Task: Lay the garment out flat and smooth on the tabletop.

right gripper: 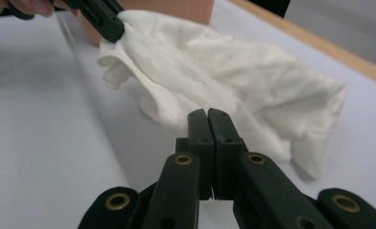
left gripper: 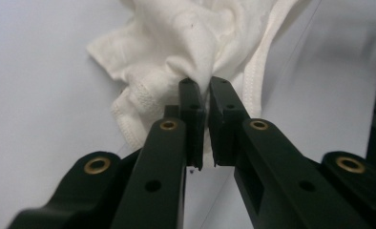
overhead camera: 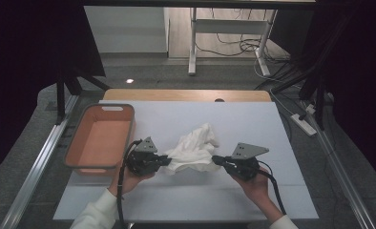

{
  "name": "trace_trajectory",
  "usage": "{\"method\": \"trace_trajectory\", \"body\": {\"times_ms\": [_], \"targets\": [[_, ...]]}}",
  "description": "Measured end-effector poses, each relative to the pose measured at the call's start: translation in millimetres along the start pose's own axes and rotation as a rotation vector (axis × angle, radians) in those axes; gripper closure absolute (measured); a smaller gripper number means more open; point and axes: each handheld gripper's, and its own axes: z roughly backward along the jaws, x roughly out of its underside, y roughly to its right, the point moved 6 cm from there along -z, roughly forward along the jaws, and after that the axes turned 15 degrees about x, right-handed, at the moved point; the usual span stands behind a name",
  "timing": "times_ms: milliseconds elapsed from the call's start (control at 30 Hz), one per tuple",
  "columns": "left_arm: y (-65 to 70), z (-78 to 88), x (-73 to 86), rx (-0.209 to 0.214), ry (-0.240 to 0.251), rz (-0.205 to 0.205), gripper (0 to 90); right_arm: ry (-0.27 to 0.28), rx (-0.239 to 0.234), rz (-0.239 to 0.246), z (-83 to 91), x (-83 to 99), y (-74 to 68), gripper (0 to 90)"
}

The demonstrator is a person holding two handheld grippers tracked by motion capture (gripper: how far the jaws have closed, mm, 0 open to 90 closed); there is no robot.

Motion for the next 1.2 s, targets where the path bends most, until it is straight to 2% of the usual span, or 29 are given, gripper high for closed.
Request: {"method": "trace_trajectory", "body": {"times_ms": [133, 300, 433, 500, 633, 767, 900, 1200], "targets": [[0.0, 5.9, -8.2, -0.001, 0.032, 0.001, 84.5, 0.05, 0.013, 0.001, 8.2, -15.5, 3.0, 88.7], [2.1, 12.9, -17.8, 0.02, 0.076, 0.003, 84.5, 0.083, 0.028, -0.005, 15.0, -26.9, 9.3, 88.8], [6.9, 21.6, -29.6, 0.026, 0.116, -0.015, 84.5, 0.118, 0.044, -0.001, 23.9, -37.7, 13.7, 88.8], [8.8, 26.4, -37.9, 0.014, 0.132, -0.033, 84.5, 0.146, 0.055, -0.004, 30.4, -45.0, 16.0, 88.8], [5.4, 30.5, -49.4, 0.012, 0.165, -0.031, 84.5, 0.177, 0.073, -0.002, 36.9, -58.5, 20.8, 88.8], [-3.6, 20.4, -45.6, 0.01, 0.144, -0.007, 84.5, 0.144, 0.075, -0.03, 24.7, -53.6, 30.1, 88.8], [-14.5, 8.8, -40.3, 0.008, 0.125, 0.022, 84.4, 0.078, 0.09, -0.036, 1.4, -37.6, 39.7, 88.7], [-40.0, -7.1, -35.4, 0.012, 0.113, 0.09, 83.8, 0.016, 0.091, -0.044, -24.3, -25.0, 46.0, 88.6]]}}
